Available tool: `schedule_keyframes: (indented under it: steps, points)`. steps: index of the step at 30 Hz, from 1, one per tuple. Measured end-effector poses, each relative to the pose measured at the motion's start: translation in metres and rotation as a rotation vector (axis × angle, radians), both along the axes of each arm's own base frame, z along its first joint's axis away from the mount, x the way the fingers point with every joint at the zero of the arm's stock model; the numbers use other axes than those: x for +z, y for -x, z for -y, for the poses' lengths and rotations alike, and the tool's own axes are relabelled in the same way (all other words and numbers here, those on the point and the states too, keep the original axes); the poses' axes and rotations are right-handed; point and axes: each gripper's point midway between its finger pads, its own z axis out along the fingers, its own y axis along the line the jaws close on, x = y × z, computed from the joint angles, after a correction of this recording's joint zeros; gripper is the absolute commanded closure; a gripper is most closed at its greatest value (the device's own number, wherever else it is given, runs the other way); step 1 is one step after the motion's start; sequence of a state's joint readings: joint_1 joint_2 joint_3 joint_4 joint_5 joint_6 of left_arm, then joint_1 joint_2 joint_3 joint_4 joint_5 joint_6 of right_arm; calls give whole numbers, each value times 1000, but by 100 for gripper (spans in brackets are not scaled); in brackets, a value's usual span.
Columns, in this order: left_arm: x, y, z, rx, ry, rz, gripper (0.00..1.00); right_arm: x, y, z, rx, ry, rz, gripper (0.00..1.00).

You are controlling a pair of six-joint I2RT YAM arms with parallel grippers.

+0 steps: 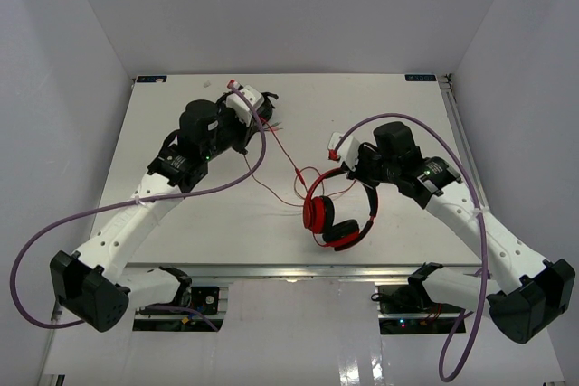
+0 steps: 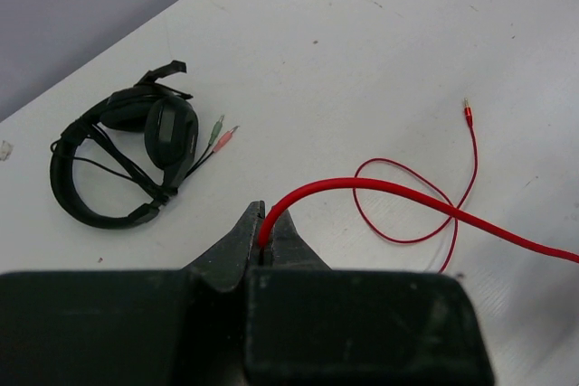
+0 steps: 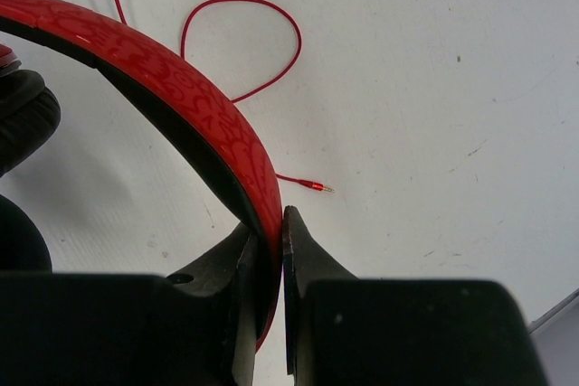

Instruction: Wrap the headphones

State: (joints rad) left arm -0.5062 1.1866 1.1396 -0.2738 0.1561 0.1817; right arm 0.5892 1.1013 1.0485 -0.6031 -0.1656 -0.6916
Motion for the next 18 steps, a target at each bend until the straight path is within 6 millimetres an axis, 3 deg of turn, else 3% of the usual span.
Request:
schedule_keyframes:
  steps: [11, 18]
  points:
    - [-33, -10, 5, -32, 10, -85, 100, 11, 18, -12, 89, -82, -39, 92]
    - [-82, 5, 13, -72, 49, -199, 99, 42, 16, -19, 105, -227, -120, 92]
